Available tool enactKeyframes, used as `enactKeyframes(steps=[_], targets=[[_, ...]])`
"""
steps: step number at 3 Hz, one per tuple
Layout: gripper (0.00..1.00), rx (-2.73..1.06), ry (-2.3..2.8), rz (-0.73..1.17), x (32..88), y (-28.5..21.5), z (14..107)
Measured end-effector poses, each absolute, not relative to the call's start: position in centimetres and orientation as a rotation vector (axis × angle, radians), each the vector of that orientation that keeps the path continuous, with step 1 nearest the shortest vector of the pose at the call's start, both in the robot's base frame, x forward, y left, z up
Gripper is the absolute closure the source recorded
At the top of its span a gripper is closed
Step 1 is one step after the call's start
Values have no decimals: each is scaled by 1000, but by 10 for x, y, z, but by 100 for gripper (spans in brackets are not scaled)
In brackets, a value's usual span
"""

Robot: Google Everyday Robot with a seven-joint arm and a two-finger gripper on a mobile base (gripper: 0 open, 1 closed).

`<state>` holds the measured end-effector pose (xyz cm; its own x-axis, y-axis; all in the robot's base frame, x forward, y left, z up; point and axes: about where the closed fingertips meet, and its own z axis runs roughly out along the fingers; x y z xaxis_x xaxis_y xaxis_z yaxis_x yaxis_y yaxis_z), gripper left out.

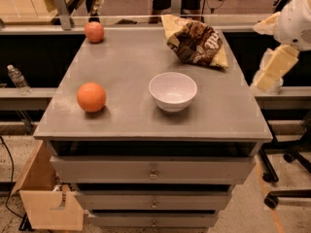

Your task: Place brown chip bag into white bowl

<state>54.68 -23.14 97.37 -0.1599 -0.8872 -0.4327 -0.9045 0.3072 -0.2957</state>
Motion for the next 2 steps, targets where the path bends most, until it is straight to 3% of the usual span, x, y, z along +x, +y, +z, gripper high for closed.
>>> enactKeyframes(steps=[1, 2], targets=[[0, -1444, 1958, 161, 635, -245, 956], [0, -1434, 1942, 152, 644, -247, 961]])
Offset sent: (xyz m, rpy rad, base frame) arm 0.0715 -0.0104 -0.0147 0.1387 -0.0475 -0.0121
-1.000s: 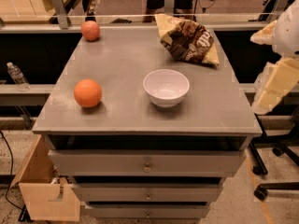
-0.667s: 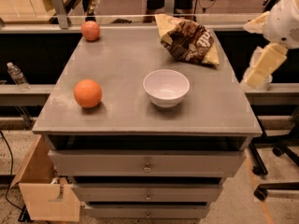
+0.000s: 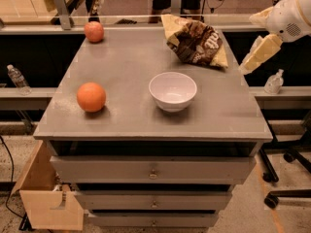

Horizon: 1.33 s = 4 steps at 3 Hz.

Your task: Place brown chip bag into white bowl

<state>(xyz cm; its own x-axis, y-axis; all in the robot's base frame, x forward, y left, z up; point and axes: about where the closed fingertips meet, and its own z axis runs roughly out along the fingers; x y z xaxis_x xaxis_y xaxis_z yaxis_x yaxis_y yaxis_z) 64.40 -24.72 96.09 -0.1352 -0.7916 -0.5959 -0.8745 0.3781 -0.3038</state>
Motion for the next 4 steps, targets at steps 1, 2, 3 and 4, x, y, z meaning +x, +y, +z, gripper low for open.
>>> enactKeyframes(steps=[1, 2, 3, 4], targets=[[0, -1419, 1927, 121, 649, -246, 958], [0, -1383, 1836, 27, 688, -244, 966], [0, -1384, 1735, -9, 724, -231, 980], [0, -1410, 1675, 19, 750, -210, 983]])
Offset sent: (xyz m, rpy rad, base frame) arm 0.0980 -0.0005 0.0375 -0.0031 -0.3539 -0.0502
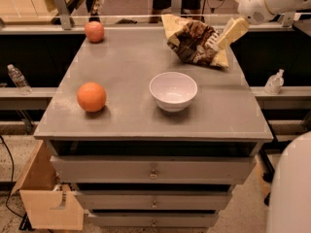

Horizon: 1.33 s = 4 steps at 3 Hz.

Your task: Place brown chip bag into white bowl

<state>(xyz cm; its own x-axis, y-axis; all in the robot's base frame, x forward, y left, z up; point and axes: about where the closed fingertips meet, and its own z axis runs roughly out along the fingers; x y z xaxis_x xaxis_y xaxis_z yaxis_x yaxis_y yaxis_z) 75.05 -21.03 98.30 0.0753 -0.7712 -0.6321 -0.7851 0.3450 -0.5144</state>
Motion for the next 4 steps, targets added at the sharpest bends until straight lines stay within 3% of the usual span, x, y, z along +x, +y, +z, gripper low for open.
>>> enactKeyframes(steps=[2, 4], targets=[[0, -1428, 1706, 96, 786, -180, 944], [41, -1400, 1744, 171, 806, -171, 912]])
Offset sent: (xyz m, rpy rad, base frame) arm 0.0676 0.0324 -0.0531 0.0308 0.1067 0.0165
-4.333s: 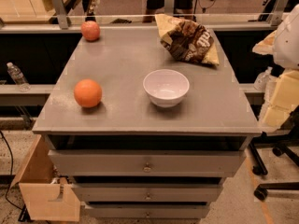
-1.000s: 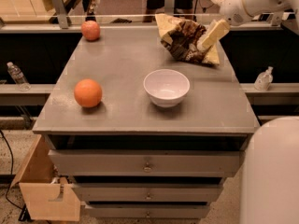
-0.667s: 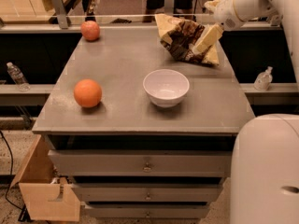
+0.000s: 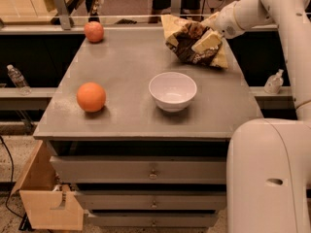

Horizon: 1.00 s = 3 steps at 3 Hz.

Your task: Place brown chip bag into white bowl

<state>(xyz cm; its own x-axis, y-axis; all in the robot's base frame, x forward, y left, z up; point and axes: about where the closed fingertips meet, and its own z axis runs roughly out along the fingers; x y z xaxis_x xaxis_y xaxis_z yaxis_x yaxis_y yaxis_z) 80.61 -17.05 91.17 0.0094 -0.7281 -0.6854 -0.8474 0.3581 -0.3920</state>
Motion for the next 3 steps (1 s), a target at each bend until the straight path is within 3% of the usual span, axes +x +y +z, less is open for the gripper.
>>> enactKeyframes(steps=[2, 3], targets=[[88, -1388, 1710, 141, 802, -173, 941], [100, -1416, 1687, 114, 791, -165, 967]])
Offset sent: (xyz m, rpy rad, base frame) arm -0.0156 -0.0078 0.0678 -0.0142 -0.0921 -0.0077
